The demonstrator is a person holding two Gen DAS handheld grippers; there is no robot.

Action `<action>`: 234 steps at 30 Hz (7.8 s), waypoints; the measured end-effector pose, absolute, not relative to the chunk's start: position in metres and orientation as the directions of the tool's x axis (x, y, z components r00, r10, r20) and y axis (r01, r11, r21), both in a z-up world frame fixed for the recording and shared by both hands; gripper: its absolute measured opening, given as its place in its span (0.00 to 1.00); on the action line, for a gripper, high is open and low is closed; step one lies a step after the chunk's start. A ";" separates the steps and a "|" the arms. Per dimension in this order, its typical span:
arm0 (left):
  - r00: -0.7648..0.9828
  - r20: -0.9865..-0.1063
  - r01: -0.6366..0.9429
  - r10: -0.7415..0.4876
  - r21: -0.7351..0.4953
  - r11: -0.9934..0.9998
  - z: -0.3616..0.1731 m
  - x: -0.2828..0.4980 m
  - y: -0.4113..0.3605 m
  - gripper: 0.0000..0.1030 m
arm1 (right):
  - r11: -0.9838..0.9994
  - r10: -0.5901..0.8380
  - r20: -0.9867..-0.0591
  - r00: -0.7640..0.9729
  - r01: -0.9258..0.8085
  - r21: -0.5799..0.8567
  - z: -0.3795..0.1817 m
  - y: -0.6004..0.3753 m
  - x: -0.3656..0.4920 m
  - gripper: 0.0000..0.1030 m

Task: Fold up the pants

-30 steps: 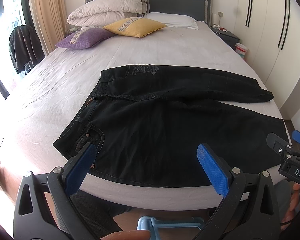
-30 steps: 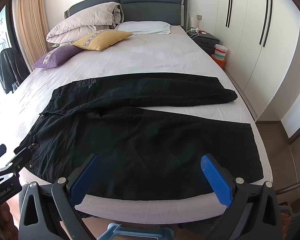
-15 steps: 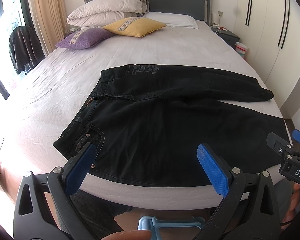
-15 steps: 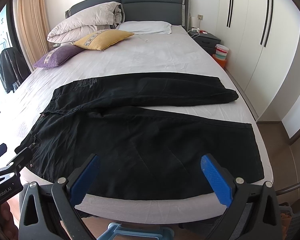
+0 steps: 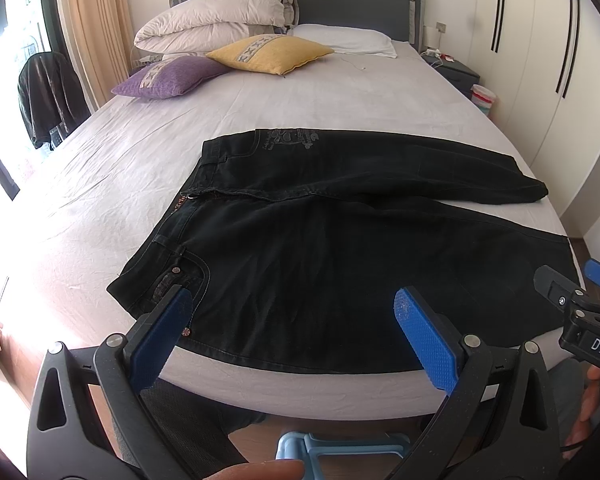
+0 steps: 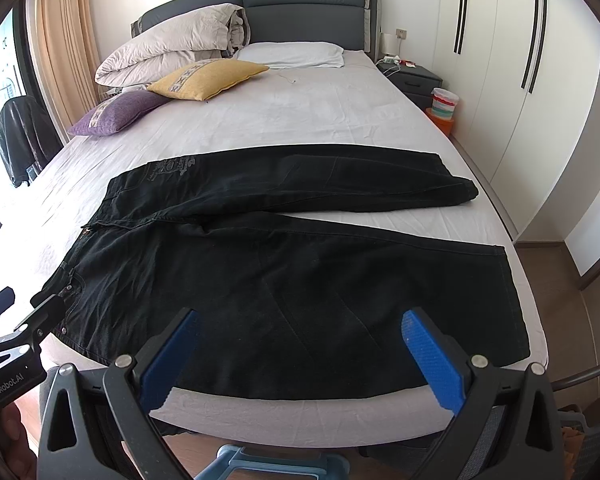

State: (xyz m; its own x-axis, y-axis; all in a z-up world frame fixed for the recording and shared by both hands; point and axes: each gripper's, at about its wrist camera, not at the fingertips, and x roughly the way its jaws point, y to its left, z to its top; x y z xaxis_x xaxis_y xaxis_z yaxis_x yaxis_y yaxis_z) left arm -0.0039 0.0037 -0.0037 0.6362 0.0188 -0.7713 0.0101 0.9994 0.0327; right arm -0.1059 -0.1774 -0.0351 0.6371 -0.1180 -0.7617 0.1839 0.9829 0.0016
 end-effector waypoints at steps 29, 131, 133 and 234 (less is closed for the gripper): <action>0.541 -0.819 0.183 -0.190 -0.106 0.977 -0.046 0.041 0.029 1.00 | 0.988 0.007 -0.757 0.653 0.114 0.108 -0.043 -0.189 -0.090 1.00; 0.664 -0.712 0.590 -0.228 0.313 0.744 -0.072 0.012 0.089 0.05 | 0.730 0.034 -0.811 0.585 -0.568 -0.379 -0.108 -0.155 -0.028 0.03; 0.667 -0.710 0.577 -0.225 0.301 0.759 -0.078 -0.004 0.093 0.05 | 0.737 0.024 -0.812 0.584 -0.559 -0.380 -0.116 -0.146 -0.039 0.03; 0.554 -0.816 0.392 -0.163 0.083 0.916 -0.140 0.065 0.007 0.71 | 0.707 -0.079 -0.627 0.775 0.487 0.513 -0.086 -0.454 -0.120 0.07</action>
State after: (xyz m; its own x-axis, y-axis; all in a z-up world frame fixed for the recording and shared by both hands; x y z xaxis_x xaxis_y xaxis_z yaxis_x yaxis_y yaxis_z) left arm 0.0648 0.0071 -0.1399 0.5540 -0.1632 -0.8164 0.3916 0.9164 0.0825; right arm -0.1197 -0.4539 -0.0862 0.7750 -0.0787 -0.6271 0.4867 0.7073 0.5127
